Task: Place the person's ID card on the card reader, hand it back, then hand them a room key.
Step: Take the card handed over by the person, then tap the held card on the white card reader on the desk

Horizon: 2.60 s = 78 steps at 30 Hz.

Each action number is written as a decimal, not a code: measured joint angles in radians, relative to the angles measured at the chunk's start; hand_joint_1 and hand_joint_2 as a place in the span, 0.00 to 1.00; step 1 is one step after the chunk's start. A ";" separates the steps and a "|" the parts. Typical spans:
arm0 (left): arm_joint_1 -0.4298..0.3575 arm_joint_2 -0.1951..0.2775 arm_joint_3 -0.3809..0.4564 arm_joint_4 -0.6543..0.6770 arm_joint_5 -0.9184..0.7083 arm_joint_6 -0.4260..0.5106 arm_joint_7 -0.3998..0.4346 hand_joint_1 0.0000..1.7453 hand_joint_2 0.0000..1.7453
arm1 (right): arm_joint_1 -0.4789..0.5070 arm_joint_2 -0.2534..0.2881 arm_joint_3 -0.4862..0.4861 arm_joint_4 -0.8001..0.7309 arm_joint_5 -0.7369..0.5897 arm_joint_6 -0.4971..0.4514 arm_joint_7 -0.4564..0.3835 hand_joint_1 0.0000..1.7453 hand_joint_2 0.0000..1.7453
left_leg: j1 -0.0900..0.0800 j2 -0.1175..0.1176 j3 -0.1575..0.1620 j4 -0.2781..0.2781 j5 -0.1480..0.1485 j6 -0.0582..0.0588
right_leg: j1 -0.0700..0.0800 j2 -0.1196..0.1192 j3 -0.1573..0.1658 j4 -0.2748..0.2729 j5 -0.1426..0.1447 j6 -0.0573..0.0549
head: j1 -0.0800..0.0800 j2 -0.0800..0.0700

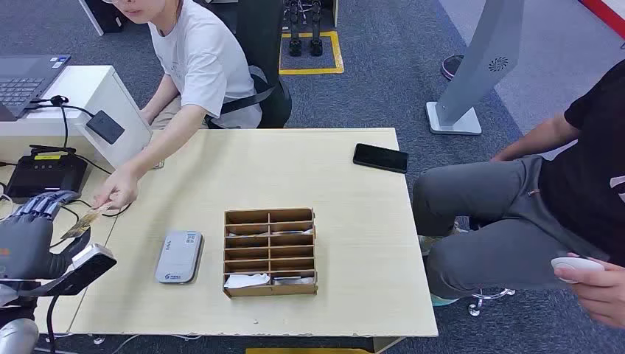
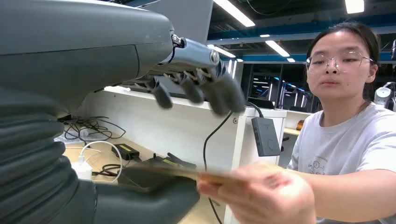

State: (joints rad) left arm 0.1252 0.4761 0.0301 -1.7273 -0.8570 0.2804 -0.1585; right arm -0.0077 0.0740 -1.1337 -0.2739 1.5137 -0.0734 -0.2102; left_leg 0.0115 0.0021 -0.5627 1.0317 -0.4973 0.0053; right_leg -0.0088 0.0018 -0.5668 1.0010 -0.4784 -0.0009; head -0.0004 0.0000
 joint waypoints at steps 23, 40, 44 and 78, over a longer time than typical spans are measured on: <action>-0.007 0.000 -0.001 0.000 -0.002 0.002 0.002 0.00 1.00 | -0.003 0.000 0.000 0.000 0.000 0.000 0.007 0.00 1.00 | 0.000 0.000 0.000 0.000 0.000 0.000 | 0.000 0.000 0.000 0.000 0.000 0.000 | 0.000 0.000; -0.008 0.000 -0.001 0.000 0.000 0.002 0.002 0.58 1.00 | -0.003 0.000 0.000 0.000 0.000 0.000 0.007 0.00 1.00 | 0.000 0.000 0.000 0.000 0.000 0.000 | 0.000 0.000 0.000 0.000 0.000 0.000 | 0.000 0.000; -0.008 0.000 -0.003 0.000 0.016 -0.001 -0.001 1.00 1.00 | -0.003 0.000 0.000 0.000 0.000 -0.001 0.007 0.00 1.00 | 0.000 0.000 0.000 0.000 0.000 0.000 | 0.000 0.000 0.000 0.000 0.000 0.000 | 0.000 0.000; -0.044 -0.068 -0.009 -0.001 0.577 -0.353 0.094 1.00 1.00 | -0.003 0.001 0.000 -0.004 -0.001 0.001 0.009 0.00 1.00 | 0.000 0.000 0.000 0.000 0.000 0.000 | 0.000 0.000 0.000 0.000 0.000 0.000 | 0.000 0.000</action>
State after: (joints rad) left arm 0.0814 0.4077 0.0216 -1.7284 -0.2803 -0.0724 -0.0650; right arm -0.0107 0.0749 -1.1339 -0.2777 1.5130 -0.0721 -0.2009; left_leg 0.0114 0.0021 -0.5627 1.0318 -0.4973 0.0053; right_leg -0.0089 0.0016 -0.5667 1.0010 -0.4782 -0.0009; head -0.0003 0.0000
